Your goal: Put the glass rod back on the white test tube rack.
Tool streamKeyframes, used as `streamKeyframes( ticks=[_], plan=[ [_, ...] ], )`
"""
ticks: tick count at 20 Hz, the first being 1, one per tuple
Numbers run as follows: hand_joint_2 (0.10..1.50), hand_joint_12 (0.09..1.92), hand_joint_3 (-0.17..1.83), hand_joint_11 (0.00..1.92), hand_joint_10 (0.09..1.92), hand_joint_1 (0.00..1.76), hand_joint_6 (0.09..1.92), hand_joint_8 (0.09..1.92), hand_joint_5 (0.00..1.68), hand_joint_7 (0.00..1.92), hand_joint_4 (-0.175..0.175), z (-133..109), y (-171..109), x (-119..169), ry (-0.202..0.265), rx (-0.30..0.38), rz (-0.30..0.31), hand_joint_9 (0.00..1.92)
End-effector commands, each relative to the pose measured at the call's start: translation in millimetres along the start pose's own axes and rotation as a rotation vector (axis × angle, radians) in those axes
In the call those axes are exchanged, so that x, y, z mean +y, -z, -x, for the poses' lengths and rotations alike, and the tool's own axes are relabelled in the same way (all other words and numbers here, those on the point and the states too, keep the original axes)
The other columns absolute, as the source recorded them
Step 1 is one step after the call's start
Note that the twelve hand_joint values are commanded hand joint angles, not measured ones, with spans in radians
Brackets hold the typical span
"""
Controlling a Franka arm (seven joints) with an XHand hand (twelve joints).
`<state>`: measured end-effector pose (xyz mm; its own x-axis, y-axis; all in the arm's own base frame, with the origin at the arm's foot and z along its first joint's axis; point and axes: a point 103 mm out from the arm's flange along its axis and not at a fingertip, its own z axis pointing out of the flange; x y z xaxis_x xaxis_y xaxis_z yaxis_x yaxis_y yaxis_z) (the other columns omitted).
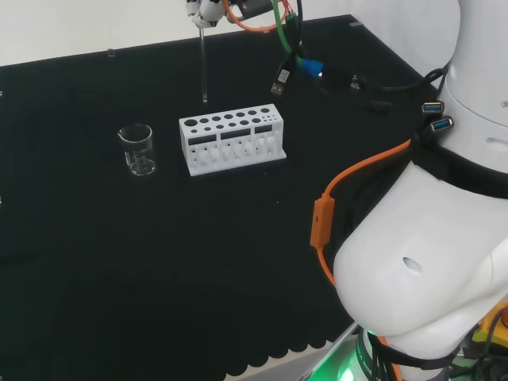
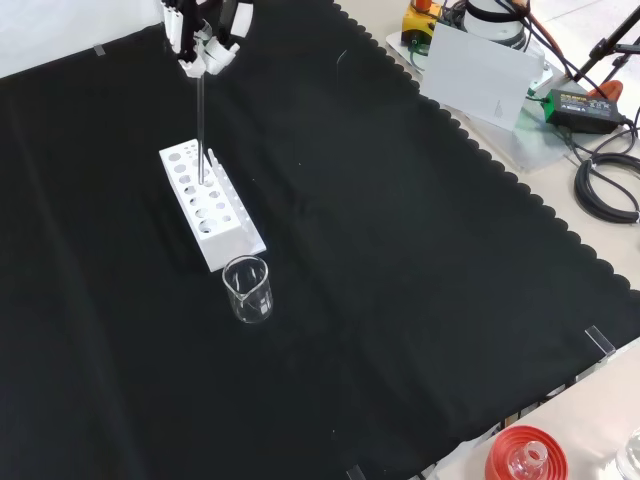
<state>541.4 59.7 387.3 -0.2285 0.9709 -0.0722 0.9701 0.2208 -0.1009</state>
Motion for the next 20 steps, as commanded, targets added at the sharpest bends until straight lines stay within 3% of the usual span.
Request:
streamKeyframes(
  ticks=[1,12,16,20],
  plan=[
    [0.74,0.69,0.54,1.58,0.26,1.32,0.57,0.76,1.16,1.34,-0.175,22.4,-3.9,-3.4,-0.041,-0.007,-0.01,1.83],
    [0.73,0.69,0.54,1.58,0.26,1.32,0.57,0.76,1.16,1.34,-0.175,58.1,-10.7,-14.3,-0.057,0.024,0.004,1.83],
    [0.73,0.69,0.54,1.58,0.26,1.32,0.57,0.76,1.16,1.34,-0.175,53.1,-9.9,-7.6,-0.064,0.015,-0.009,1.83],
    [0.73,0.69,0.54,1.58,0.26,1.32,0.57,0.76,1.16,1.34,-0.175,72.0,-16.5,-16.7,-0.071,0.039,-0.002,1.83]
  ],
)
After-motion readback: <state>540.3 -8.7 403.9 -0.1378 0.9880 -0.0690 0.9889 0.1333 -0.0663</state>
